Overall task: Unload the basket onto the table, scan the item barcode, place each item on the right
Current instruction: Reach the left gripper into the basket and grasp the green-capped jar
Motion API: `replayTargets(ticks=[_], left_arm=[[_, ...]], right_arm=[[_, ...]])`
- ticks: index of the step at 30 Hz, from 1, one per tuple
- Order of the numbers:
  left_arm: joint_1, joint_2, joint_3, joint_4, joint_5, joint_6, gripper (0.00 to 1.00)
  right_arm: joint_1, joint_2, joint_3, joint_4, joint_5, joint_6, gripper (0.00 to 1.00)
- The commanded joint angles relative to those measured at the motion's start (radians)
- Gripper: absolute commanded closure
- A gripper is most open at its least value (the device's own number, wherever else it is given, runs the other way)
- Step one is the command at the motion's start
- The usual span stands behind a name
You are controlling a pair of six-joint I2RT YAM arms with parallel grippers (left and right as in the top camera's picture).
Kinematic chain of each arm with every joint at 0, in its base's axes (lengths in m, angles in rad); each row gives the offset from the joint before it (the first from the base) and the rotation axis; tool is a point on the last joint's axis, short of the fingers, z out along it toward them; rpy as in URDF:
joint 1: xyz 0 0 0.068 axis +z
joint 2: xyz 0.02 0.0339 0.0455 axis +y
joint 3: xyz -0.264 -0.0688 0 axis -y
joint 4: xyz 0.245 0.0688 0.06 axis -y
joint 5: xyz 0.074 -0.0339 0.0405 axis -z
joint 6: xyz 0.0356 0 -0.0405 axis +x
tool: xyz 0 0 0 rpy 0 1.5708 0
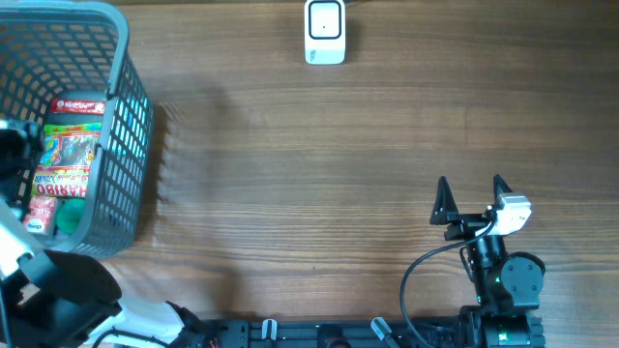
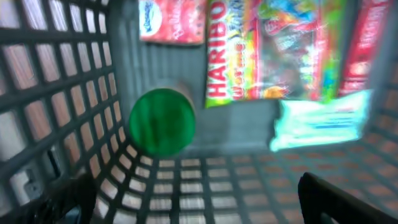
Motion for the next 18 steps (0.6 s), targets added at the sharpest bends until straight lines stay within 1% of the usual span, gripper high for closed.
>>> replayTargets(ticks=[1,3,10,18], left_arm=[[0.008,0.003,-0.158,0.065,-0.064,-0.006,0.0],[0.008,0.003,-0.224,0.113,-0.104,-0.006,0.0],[0.008,0.003,-0.307,0.185,-0.104,-0.006,0.0],[0.007,0.003,-0.441,0.311,-0.103,-0.006,0.0]], right_arm=[[0.003,0.0,-0.002,0.003,0.016,-0.002,0.0],[0.003,0.0,-0.002,0.002,0.016,-0.001,0.0],[0.003,0.0,-0.002,0.002,0.016,-0.002,0.01],[0.003,0.0,-0.002,0.002,0.016,-0.002,0.0]])
